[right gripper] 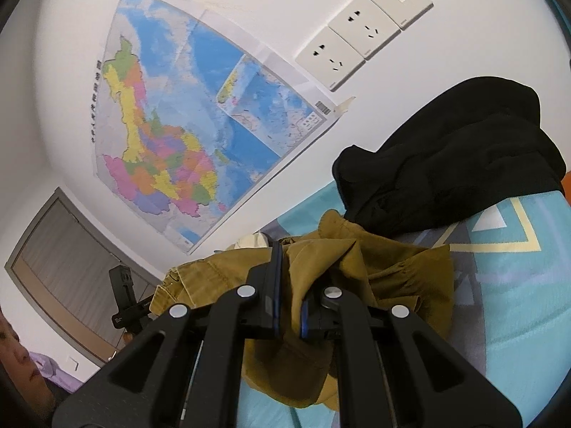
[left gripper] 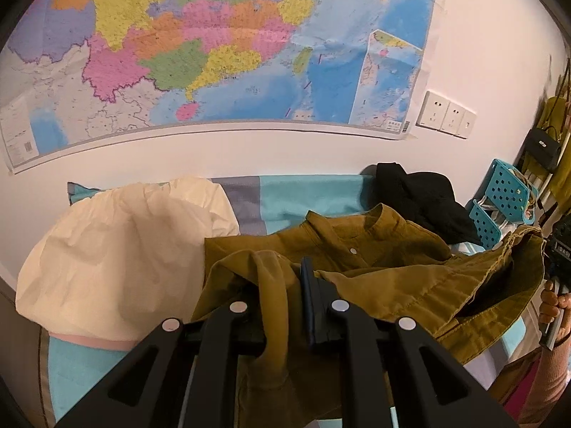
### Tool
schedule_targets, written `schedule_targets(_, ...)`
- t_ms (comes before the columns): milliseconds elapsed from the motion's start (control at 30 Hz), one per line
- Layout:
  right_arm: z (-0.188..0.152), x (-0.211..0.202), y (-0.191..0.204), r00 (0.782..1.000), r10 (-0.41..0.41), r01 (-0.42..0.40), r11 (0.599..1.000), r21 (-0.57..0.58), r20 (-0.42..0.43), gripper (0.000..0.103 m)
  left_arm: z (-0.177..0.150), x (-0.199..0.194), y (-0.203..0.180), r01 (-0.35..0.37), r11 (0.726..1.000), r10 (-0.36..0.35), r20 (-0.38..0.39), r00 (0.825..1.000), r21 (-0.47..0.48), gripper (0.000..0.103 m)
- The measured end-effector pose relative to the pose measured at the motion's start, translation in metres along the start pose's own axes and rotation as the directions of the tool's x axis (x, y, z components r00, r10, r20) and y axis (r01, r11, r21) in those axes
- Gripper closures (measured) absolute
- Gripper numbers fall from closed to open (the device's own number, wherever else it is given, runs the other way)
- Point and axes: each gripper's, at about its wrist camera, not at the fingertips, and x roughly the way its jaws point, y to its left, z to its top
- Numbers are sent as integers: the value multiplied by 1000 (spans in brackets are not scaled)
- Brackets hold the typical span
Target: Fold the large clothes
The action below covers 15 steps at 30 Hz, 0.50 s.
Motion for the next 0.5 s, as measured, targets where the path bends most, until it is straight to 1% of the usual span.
schedule_targets(267, 14, 26, -23, 999, -27, 29, 998, 53, -23, 95, 16, 35, 6, -12, 1000, 10, -59, 998, -24, 89)
schedule_targets(500, 22, 53, -47, 996, -69, 75, 990, 117, -57, 94, 22, 64, 10, -31, 999, 26, -119, 992, -38, 89)
